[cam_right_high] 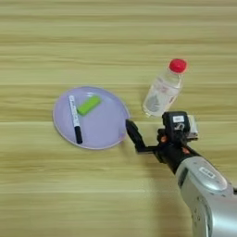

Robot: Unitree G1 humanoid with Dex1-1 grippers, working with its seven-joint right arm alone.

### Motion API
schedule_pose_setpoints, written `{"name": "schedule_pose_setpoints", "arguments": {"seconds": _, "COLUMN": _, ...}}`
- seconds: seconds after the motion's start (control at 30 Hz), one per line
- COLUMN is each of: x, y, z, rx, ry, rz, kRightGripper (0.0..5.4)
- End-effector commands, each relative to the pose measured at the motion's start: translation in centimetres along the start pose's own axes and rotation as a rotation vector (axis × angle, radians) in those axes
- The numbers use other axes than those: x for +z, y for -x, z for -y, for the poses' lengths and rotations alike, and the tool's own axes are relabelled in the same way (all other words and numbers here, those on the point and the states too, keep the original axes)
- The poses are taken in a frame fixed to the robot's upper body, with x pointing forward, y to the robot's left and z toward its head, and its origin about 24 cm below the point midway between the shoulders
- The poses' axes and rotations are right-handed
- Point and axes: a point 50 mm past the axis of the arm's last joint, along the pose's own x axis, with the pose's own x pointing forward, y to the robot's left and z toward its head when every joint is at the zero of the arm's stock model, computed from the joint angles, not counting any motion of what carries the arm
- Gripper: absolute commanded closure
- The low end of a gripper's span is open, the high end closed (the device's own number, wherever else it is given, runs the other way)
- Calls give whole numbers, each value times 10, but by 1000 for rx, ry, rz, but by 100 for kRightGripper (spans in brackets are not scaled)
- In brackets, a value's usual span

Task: Move the objects on the table

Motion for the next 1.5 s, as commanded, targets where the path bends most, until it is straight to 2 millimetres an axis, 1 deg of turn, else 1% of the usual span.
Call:
{"name": "schedule_pose_setpoints", "arguments": {"seconds": 0.03, "x": 21, "y": 1, "z": -11, "rx": 71, "ry": 79, "rz": 77, "kRightGripper": 5}}
{"name": "schedule_pose_setpoints", "arguments": {"seconds": 0.23, "x": 14, "y": -2, "z": -17, "rx": 112, "ry": 98, "rz": 46, "kRightGripper": 5}}
{"name": "schedule_pose_setpoints", "arguments": {"seconds": 0.37, "x": 3, "y": 0, "z": -24, "rx": 169, "ry": 153, "rz": -18, "kRightGripper": 5}}
{"name": "schedule_pose_setpoints", "arguments": {"seconds": 0.53, "x": -4, "y": -5, "z": -23, "rx": 166, "ry": 180, "rz": -38, "kRightGripper": 5}}
{"name": "schedule_pose_setpoints", "arguments": {"seconds": 0.7, "x": -14, "y": -9, "z": -21, "rx": 170, "ry": 183, "rz": -77, "kRightGripper": 5}}
{"name": "schedule_pose_setpoints", "arguments": {"seconds": 0.9, "x": -19, "y": -12, "z": -23, "rx": 182, "ry": 185, "rz": -89, "kRightGripper": 5}}
{"name": "schedule_pose_setpoints", "arguments": {"seconds": 1.0, "x": -18, "y": -15, "z": -24, "rx": 187, "ry": 178, "rz": -75, "kRightGripper": 5}}
{"name": "schedule_pose_setpoints", "arguments": {"seconds": 1.2, "x": -25, "y": -20, "z": -13, "rx": 146, "ry": 174, "rz": -105, "kRightGripper": 5}}
{"name": "schedule_pose_setpoints", "arguments": {"seconds": 1.4, "x": -33, "y": -36, "z": -12, "rx": 142, "ry": 137, "rz": -120, "kRightGripper": 5}}
{"name": "schedule_pose_setpoints", "arguments": {"seconds": 1.5, "x": -30, "y": -43, "z": -14, "rx": 145, "ry": 114, "rz": -96, "kRightGripper": 5}}
